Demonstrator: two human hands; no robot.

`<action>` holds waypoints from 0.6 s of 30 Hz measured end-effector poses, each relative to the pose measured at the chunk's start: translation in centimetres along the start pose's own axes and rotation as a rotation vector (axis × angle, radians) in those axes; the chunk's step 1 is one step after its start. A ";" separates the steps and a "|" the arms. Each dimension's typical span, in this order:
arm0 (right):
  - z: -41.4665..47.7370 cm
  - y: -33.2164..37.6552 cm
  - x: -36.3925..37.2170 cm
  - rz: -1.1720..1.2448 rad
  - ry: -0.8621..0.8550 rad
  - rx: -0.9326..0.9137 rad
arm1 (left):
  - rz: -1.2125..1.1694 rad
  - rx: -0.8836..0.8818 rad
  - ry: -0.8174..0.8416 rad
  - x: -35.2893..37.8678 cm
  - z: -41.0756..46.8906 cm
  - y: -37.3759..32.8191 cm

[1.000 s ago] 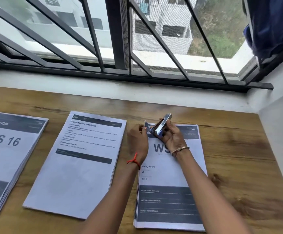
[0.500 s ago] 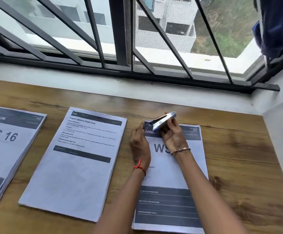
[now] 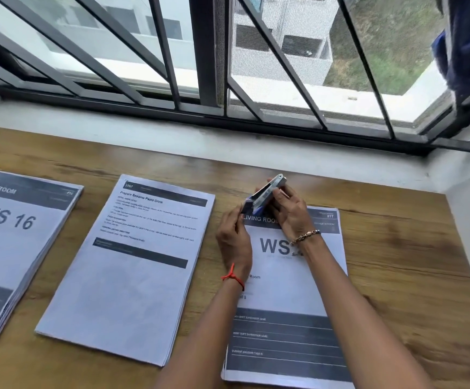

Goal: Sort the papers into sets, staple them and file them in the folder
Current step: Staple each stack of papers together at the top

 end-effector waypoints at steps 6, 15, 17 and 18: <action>1.2 0.9 -0.3 -0.462 -0.033 -0.029 | -0.010 -0.023 0.002 0.0 0.1 -0.1; 2.9 2.6 0.2 -0.843 0.192 0.108 | -0.077 -0.087 -0.011 -0.3 0.1 -0.1; 3.0 2.4 0.4 -0.917 0.254 0.119 | -0.079 -0.114 -0.012 -0.2 0.1 -0.1; 3.1 2.4 0.4 -0.937 0.281 0.122 | -0.075 -0.116 -0.012 -0.2 0.1 0.0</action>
Point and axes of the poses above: each hand's wrist, its own z-axis towards the middle knuckle, its own x-axis out of the palm, y = z × x, the point moved 3 cm from there along z, towards the middle knuckle, and after that the axes turned 14 degrees about -z, right-handed, at the moved point
